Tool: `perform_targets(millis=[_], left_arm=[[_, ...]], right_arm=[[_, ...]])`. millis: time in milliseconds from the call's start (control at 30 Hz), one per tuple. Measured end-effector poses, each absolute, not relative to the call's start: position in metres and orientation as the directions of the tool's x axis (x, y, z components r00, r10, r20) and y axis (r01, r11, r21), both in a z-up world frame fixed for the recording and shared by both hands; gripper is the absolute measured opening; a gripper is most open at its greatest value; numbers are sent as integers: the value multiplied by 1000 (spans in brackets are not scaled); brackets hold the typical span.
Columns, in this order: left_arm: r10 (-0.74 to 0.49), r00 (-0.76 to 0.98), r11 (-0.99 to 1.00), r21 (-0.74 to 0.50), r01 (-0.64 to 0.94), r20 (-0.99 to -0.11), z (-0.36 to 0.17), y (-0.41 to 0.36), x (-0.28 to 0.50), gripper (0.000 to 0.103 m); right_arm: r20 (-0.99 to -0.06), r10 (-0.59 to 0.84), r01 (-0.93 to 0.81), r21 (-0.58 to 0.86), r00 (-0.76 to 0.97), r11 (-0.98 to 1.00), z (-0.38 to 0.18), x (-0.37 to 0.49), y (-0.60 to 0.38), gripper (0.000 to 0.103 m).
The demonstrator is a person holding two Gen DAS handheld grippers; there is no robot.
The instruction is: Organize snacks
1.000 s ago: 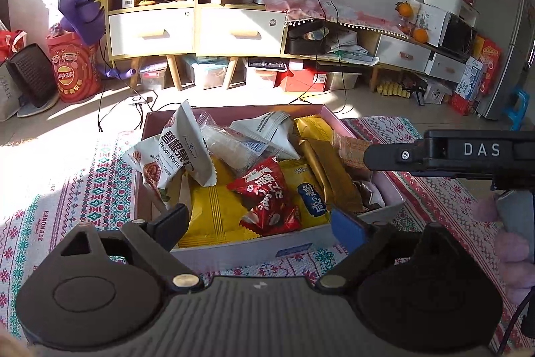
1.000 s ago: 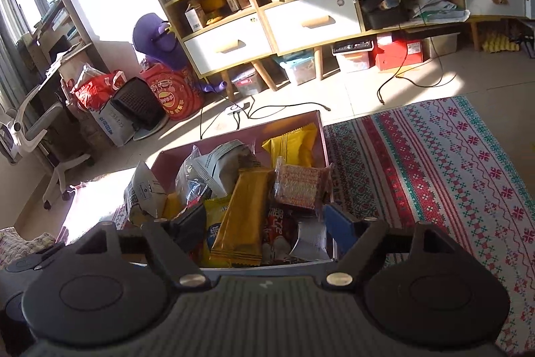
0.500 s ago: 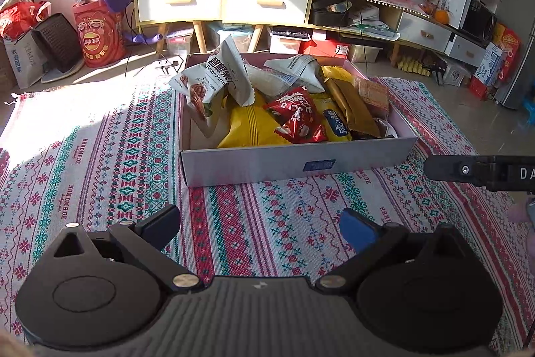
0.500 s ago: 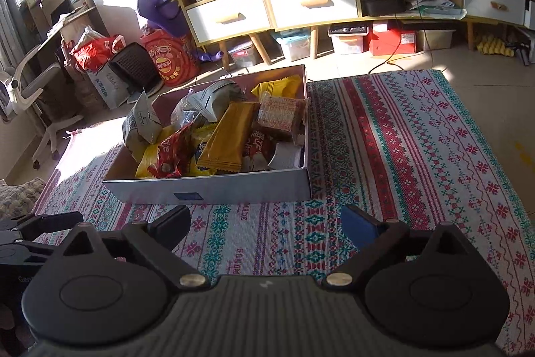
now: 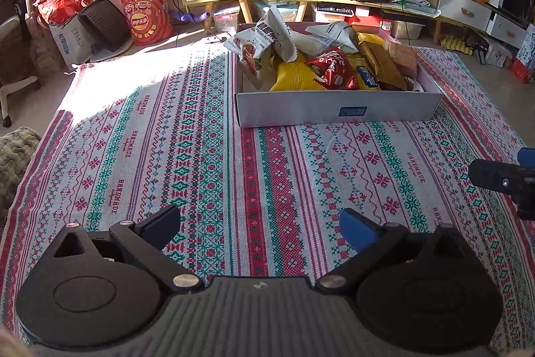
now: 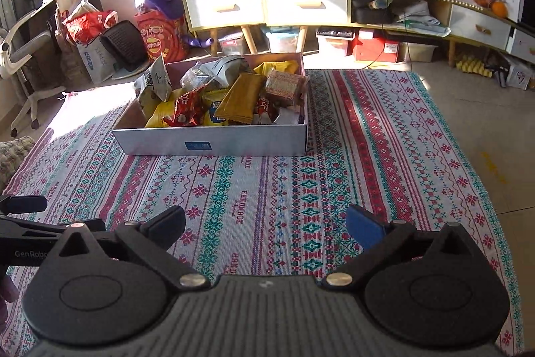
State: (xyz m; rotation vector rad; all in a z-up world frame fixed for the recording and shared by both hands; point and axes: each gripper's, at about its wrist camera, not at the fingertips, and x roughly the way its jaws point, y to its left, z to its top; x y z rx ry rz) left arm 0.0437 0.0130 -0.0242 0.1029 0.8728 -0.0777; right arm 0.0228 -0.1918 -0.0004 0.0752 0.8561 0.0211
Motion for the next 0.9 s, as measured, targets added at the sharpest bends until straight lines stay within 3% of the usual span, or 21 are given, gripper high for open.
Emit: perform_targets(millis=[333,900], left_arm=[[16,681,996,73,55,-732,-12,-2,30,103],[15,661,998,51,35,-750,-13,-2,28,103]], right_arm=[[-762,-16,91,57,647,994,-4,26,-188,102],[-783,-18,91,49,621,995,-14,24,-180,102]])
